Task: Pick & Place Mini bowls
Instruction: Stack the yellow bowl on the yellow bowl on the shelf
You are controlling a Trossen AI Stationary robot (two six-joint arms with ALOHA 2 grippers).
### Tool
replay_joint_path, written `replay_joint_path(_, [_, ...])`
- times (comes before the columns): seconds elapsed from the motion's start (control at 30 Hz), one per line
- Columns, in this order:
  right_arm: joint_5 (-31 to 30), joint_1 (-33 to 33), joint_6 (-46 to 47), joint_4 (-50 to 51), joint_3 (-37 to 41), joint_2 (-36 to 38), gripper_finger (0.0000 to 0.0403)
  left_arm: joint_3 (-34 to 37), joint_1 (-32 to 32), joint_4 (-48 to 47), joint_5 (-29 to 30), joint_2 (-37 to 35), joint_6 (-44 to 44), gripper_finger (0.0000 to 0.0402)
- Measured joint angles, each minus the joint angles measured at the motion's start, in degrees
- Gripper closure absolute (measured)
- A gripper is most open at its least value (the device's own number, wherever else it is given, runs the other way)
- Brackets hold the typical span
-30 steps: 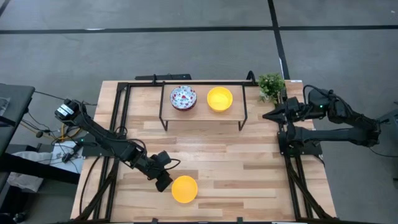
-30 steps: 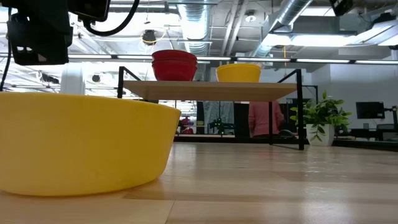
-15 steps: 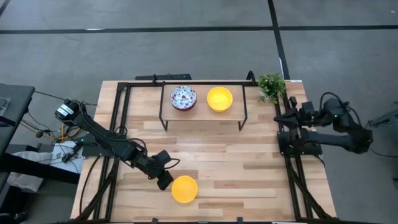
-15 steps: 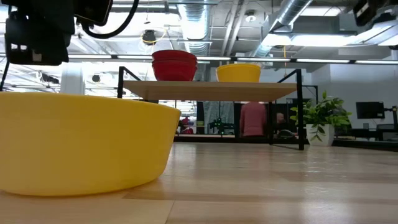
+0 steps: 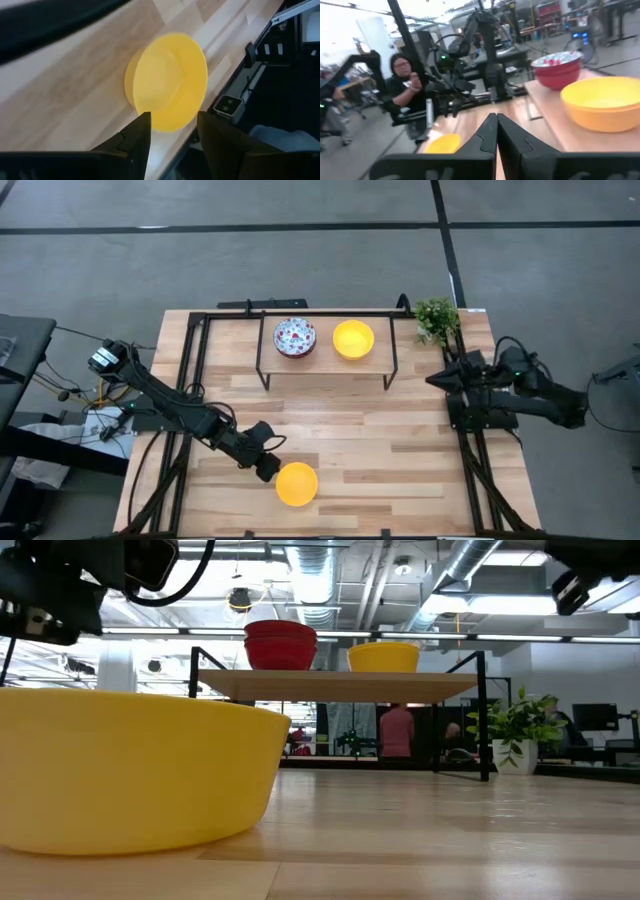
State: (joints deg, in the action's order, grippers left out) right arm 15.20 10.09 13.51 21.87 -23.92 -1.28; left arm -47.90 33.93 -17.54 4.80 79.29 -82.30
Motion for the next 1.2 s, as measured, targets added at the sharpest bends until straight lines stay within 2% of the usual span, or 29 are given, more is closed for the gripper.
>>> replay_joint_path(0.1, [0.28, 0.00, 0.46, -1.63, 2.38, 0.00, 0.0403, 0.00, 0.02, 0.06, -2.03, -0.02, -2.07, 0.0243])
replay_joint_path(0.3, [-0.17, 0.00, 0.59, -1.92, 3.30, 0.01, 0.0403, 0.00, -0.07, 2.37, -2.30, 0.45, -3.70, 0.0243])
replay_joint_path(0.43, [-0.18, 0.00, 0.18, -2.69, 3.30, 0.02, 0.0403, -0.04, -0.26, 5.55, -3.53, 4.05, -3.72, 0.0243])
replay_joint_path(0.6, [-0.18, 0.00, 0.16, -2.97, 3.30, 0.02, 0.0403, -0.04, -0.66, 6.03, -8.32, 9.77, -5.90, 0.0243])
replay_joint_path(0.93, [-0.13, 0.00, 0.16, -3.08, 3.30, 0.02, 0.0403, -0.04, -1.38, 7.89, -5.89, 11.62, -7.16, 0.0243])
replay_joint_path(1.2, [-0.12, 0.00, 0.46, -3.09, 3.30, 0.02, 0.0403, -0.02, -2.89, 7.95, -7.34, 15.42, -7.16, 0.0243])
